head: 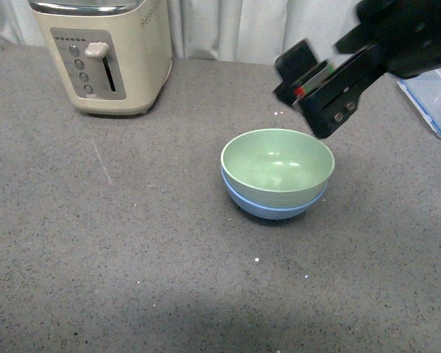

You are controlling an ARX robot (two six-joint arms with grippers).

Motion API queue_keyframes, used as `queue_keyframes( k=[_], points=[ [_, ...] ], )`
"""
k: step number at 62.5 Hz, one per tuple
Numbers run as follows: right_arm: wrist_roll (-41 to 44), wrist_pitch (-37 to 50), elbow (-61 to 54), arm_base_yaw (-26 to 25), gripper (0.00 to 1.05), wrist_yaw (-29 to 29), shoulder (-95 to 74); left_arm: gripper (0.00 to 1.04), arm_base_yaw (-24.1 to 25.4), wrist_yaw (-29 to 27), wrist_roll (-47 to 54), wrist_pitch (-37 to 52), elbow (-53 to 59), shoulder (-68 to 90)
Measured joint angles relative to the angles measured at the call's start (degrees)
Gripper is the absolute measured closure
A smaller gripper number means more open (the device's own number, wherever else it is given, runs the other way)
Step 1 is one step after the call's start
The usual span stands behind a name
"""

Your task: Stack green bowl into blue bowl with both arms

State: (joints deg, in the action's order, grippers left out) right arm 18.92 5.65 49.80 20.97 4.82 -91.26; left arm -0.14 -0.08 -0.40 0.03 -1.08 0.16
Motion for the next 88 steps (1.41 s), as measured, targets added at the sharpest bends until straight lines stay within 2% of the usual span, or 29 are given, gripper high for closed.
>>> queue_keyframes(
  k=[7, 15, 21, 33, 35, 36, 42, 46, 48, 64, 66, 73, 75, 77, 88],
  points=[
    [-8.5, 4.4, -8.7, -2.6, 0.09, -6.6, 5.9, 0.06, 0.0, 0.0, 0.0, 0.0, 0.0, 0.0],
    [-17.2, 5.0, -20.3, -5.9, 0.09, -12.8, 13.8, 0.06, 0.0, 0.0, 0.0, 0.0, 0.0, 0.0],
    [-19.3, 5.7, -24.6, -6.6, 0.09, -13.6, 17.0, 0.06, 0.0, 0.0, 0.0, 0.0, 0.0, 0.0],
    [-20.4, 6.6, -25.3, -6.6, 0.09, -13.9, 17.2, 0.06, 0.0, 0.1, 0.0, 0.0, 0.0, 0.0],
    [-20.1, 13.9, -27.3, -6.6, 0.13, -15.9, 16.0, 0.06, 0.0, 0.1, 0.0, 0.0, 0.0, 0.0],
    [-19.9, 20.4, -29.2, -6.7, 0.17, -17.0, 15.2, 0.06, 0.0, 0.1, 0.0, 0.0, 0.0, 0.0],
    [-19.2, 44.5, -37.4, -8.0, 0.33, -16.8, 14.3, 0.06, 0.0, 0.0, 0.0, 0.0, 0.0, 0.0],
    [-19.1, 53.8, -40.0, -9.3, 0.43, -16.2, 16.6, 0.06, 0.0, -0.1, 0.0, 0.0, 0.0, 0.0],
    [-19.1, 55.5, -40.6, -9.9, 0.49, -15.7, 18.4, 0.06, 0.0, -0.1, 0.0, 0.0, 0.0, 0.0],
    [-19.0, 49.1, -45.7, -13.8, 0.95, -11.7, 31.0, 0.06, 0.0, 0.0, 0.0, 0.0, 0.0, 0.0],
    [-19.0, 47.5, -46.3, -14.4, 1.03, -11.1, 33.6, 0.06, 0.0, 0.0, 0.0, 0.0, 0.0, 0.0],
    [-18.8, 42.2, -47.8, -16.2, 1.04, -9.3, 40.4, 0.06, 0.0, 0.0, 0.0, 0.0, 0.0, 0.0],
    [-18.8, 40.5, -48.2, -18.2, 1.04, -6.2, 42.4, 0.06, 0.0, 0.0, 0.0, 0.0, 0.0, 0.0],
    [-18.8, 39.3, -48.5, -19.3, 1.04, -5.4, 43.8, 0.06, 0.0, 0.0, 0.0, 0.0, 0.0, 0.0],
    [-18.8, 31.7, -49.3, -20.8, 1.04, -4.9, 52.7, 0.06, 0.0, 0.0, 0.0, 0.0, 0.0, 0.0]
  ],
)
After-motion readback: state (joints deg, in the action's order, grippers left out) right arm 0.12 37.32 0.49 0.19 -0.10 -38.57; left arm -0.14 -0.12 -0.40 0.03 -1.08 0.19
